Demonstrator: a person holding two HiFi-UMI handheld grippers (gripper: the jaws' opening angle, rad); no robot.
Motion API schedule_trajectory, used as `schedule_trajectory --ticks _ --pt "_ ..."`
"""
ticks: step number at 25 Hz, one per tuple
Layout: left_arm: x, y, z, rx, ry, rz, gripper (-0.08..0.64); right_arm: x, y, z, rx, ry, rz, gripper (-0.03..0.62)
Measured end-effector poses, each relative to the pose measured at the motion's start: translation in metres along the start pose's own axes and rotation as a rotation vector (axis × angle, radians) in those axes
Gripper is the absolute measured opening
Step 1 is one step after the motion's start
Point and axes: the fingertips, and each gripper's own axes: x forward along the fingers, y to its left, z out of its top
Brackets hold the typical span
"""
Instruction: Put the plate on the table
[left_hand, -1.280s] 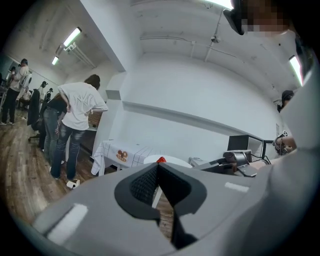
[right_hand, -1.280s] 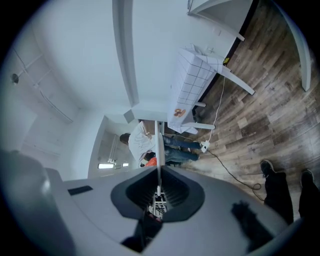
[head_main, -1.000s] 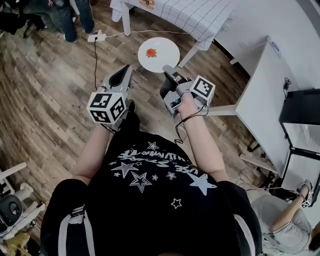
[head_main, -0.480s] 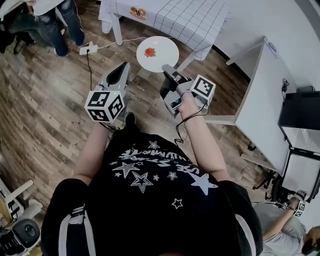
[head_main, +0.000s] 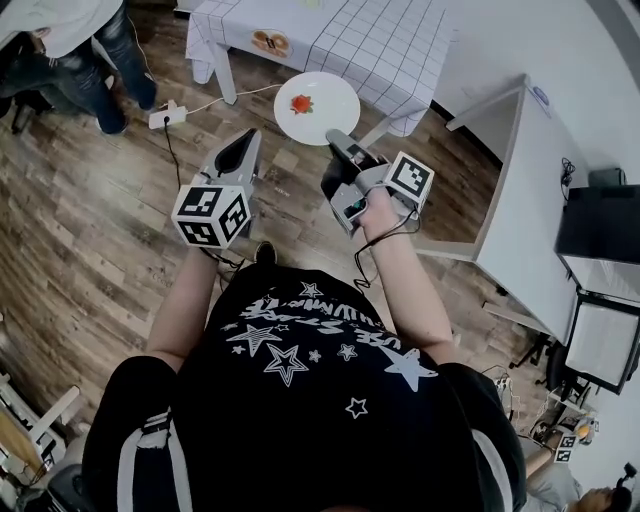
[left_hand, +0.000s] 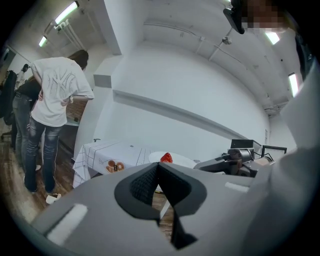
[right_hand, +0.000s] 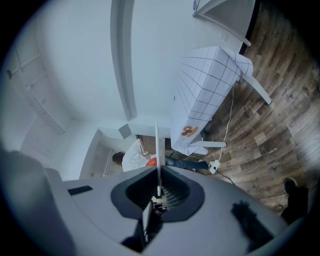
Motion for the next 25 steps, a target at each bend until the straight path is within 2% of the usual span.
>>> schedule_trajectory --ticks 7,13,20,25 --pt "0.013 0.043 0.015 -0.003 -0.002 -0.017 0.009 0.045 0.008 0.003 -0.003 -0.018 0.017 0.025" --pt "0.041 0.087 0.034 -0.038 0.009 0.034 0.009 0.096 0.015 0.025 0.012 0.021 -0.003 0.025" --pt "0.043 0.090 0.022 -0.011 -0.023 0.124 0.009 0.118 -0.001 0.041 0.009 0.093 0.057 0.025" --pt "0.087 0.126 0.050 -0.003 -0.027 0.195 0.009 0.186 0.009 0.078 0.011 0.176 0.071 0.025"
